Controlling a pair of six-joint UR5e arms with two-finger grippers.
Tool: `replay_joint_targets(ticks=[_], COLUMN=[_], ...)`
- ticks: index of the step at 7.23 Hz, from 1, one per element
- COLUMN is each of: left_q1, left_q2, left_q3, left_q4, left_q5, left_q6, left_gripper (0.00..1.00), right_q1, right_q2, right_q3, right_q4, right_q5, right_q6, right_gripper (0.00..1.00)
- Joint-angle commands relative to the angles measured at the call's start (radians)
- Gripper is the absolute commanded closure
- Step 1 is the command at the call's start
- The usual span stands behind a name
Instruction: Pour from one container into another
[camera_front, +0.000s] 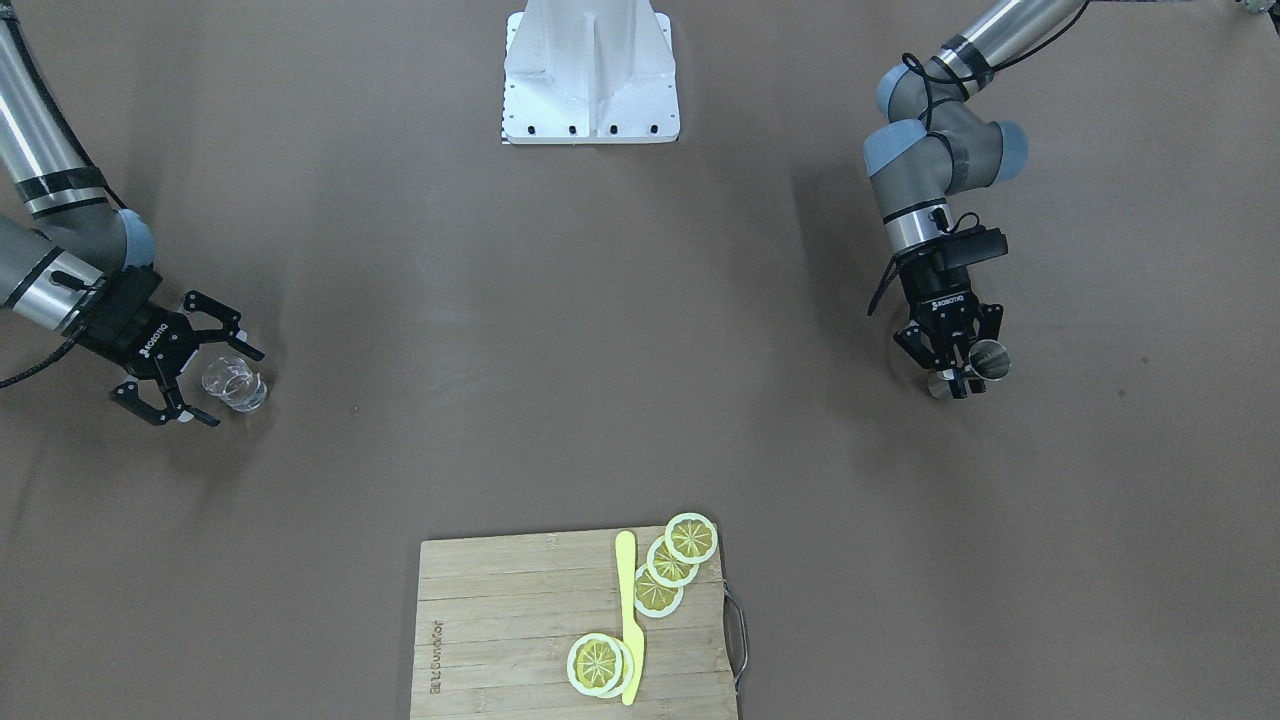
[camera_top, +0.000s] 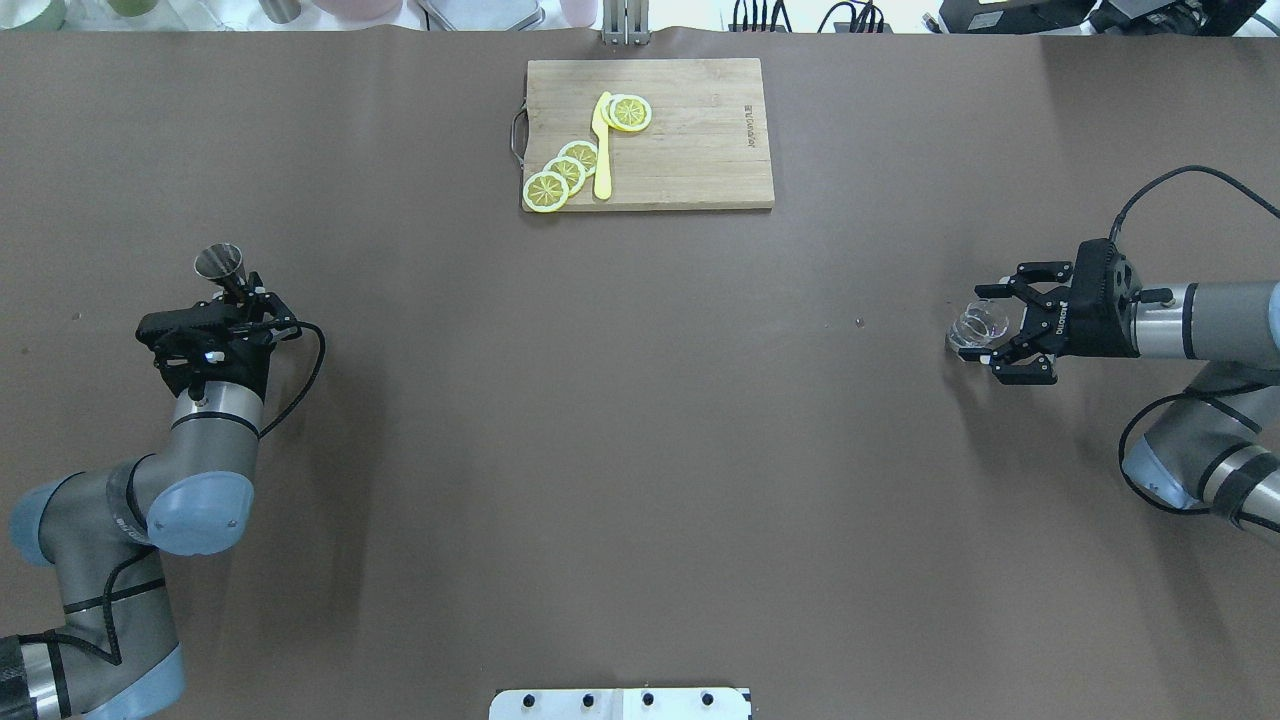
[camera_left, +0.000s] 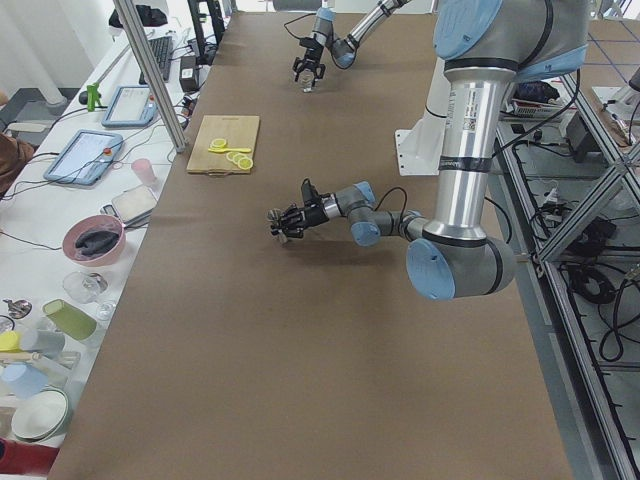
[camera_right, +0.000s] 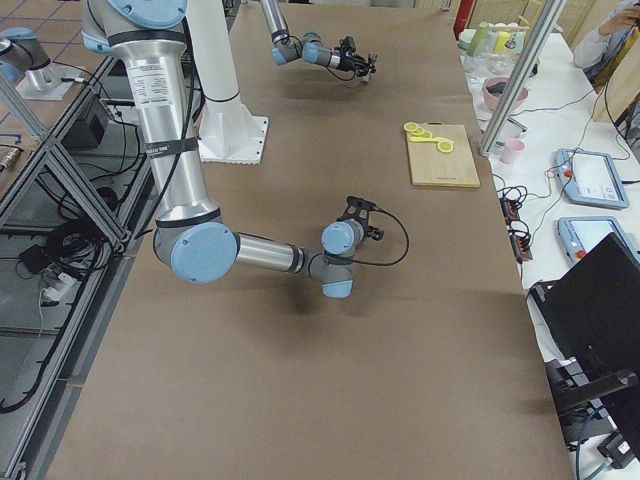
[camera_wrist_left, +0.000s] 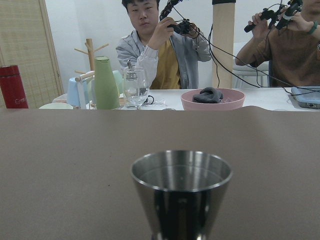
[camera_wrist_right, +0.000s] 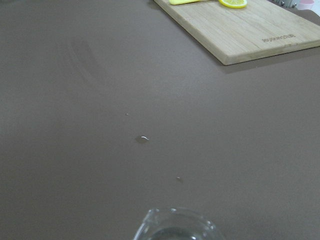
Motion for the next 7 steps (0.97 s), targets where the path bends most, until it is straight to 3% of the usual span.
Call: replay_joint_targets(ticks=[1,2,3,5,6,7], left_q1=[-0.015,-0.035,-0.047,-0.059,-0.069,-0.067], left_q2=[-0.003,-0.008,-0.031,-0.122,-0.244,-0.268], left_q3=[-0.038,-0.076,-0.083,-0.08,-0.069,-0.052], left_q4=[-0.049,-0.052,-0.056,-0.107,-0.093,-0.092], left_q5=[-0.023,-0.151,-0.195,-0.189,-0.183,-0.185], left_q6=[0.054,0.055,0.106,0.404,0.498,0.515], left_gripper=[1.0,1.0,1.0,1.0,1.0,1.0], right_q1=[-0.002,-0.002,-0.002,-0.002,-0.002,-0.002], right_q2=[0.0,0.0,0.003,0.011,0.011,0.011], right_q3=[0.001,0.001,0.001,0.001,0.001,0.001], right_q4=[0.0,0.0,0.0,0.0,0.0,0.0], right_q5=[0.0,0.0,0.0,0.0,0.0,0.001], right_q6=[0.001,0.001,-0.001,-0.001,-0.001,-0.001], right_gripper=[0.16,0.17,0.21,0.27,0.31,0.34])
